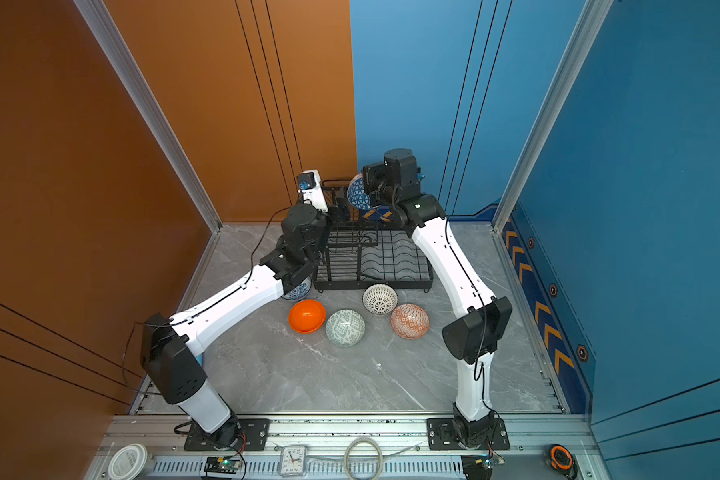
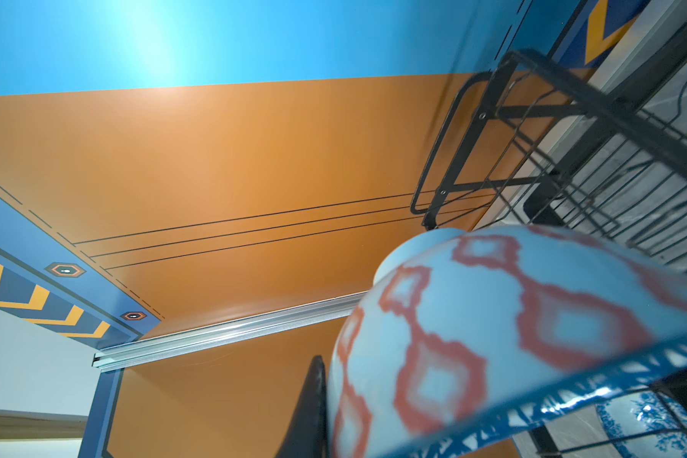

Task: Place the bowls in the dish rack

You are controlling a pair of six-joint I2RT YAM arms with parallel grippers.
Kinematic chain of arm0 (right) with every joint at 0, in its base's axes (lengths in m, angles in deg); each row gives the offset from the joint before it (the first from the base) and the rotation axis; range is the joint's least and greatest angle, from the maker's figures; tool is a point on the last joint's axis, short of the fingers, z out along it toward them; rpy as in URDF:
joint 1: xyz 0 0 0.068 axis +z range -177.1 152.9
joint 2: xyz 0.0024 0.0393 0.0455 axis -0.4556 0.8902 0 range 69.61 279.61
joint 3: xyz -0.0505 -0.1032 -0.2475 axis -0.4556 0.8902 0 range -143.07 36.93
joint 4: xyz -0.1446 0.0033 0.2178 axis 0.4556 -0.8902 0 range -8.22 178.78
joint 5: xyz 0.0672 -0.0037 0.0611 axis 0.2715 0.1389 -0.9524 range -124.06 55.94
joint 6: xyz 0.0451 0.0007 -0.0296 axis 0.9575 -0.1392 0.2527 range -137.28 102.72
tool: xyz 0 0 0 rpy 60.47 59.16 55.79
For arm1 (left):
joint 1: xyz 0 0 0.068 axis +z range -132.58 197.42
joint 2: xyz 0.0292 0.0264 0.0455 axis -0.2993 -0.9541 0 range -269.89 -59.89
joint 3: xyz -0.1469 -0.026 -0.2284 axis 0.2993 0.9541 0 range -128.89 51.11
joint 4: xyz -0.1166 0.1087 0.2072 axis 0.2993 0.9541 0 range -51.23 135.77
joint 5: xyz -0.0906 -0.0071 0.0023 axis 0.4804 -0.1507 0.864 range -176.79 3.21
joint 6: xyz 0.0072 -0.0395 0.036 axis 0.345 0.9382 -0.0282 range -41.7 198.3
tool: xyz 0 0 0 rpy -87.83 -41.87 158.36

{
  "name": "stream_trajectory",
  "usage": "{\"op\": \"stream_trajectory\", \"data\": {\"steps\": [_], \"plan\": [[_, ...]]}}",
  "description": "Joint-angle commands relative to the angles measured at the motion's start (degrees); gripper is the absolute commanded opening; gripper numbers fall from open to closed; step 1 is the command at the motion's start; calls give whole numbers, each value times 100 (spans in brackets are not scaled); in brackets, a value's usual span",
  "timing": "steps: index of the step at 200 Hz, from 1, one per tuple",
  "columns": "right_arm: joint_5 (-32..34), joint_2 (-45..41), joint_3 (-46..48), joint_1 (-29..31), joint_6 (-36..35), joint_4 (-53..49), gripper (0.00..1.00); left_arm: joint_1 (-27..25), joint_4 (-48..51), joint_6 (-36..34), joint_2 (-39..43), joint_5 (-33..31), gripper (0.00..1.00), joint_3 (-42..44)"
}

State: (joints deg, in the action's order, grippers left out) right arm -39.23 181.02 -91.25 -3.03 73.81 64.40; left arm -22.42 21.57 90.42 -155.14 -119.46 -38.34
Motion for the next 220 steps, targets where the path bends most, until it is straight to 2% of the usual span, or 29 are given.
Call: {"op": "stream_trajectory", "data": {"steps": [1, 41, 72, 97, 113, 132, 149, 183, 198, 220], "plan": [[-163, -591, 238, -244, -371, 498, 0, -24, 484, 236, 364, -114, 98, -25], [-284, -1259, 1027, -662, -864, 576, 0, 13, 1472, 518, 481, 155, 98, -388], [-529, -1902, 2233, -1156, -900, 1240, 0, 54, 2328, 820, 422, 485, 98, -850], [-747, -2262, 3129, -1524, -1006, 1739, 0, 105, 3058, 1010, 284, 1000, 98, -1317], [-828, -2388, 3595, -1692, -1012, 2066, 0, 157, 3446, 1011, 131, 1670, 98, -1652], [-913, -2414, 4027, -1821, -971, 2529, 0, 286, 3854, 1227, -89, 2342, 98, -2054], [-938, -2354, 4261, -1883, -1064, 2805, 0, 343, 4157, 1382, -223, 2504, 98, -2276], [-725, -2095, 4773, -1865, -1062, 3507, 0, 520, 4180, 1472, -222, 2752, 98, -2156], [-628, -1865, 4860, -1761, -1055, 3763, 0, 759, 4180, 1601, -311, 3082, 98, -2202], [-443, -1481, 4899, -1514, -1164, 4200, 0, 1214, 4180, 2179, -470, 3686, 98, -2353]]}}
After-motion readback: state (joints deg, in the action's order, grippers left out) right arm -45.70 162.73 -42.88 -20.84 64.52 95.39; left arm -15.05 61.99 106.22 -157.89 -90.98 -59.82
